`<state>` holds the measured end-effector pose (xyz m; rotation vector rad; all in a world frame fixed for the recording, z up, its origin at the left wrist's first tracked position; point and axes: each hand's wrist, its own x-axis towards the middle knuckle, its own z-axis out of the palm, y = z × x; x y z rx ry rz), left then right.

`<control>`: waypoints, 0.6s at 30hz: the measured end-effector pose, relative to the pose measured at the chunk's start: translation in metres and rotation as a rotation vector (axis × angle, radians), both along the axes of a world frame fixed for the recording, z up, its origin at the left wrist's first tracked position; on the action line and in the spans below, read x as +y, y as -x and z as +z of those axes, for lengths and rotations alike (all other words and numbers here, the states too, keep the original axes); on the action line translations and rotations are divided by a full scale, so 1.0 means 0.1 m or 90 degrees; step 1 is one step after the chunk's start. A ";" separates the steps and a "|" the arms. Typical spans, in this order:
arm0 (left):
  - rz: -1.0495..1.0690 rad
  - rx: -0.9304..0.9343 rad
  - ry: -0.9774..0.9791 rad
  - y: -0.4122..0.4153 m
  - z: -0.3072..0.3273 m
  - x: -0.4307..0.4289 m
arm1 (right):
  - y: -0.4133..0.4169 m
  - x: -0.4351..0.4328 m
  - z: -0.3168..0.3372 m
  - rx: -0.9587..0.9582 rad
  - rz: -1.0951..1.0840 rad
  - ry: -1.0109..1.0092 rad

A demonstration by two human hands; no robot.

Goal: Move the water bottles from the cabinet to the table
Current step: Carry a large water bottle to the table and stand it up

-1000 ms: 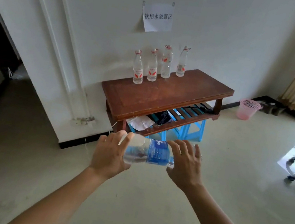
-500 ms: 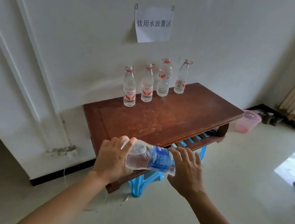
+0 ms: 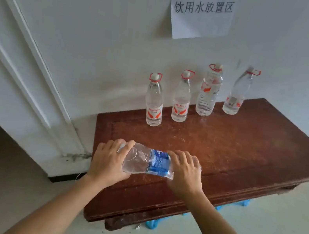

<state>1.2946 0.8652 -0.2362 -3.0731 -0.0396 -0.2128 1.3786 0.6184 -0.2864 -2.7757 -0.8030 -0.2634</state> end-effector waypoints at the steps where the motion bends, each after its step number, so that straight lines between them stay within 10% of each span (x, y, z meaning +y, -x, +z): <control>1: 0.027 -0.001 0.004 -0.12 0.00 0.07 | -0.22 0.11 0.01 0.011 0.020 -0.004; 18: 0.145 -0.004 -0.013 -1.22 -0.36 2.19 | -1.71 2.54 -0.47 0.074 0.131 -0.013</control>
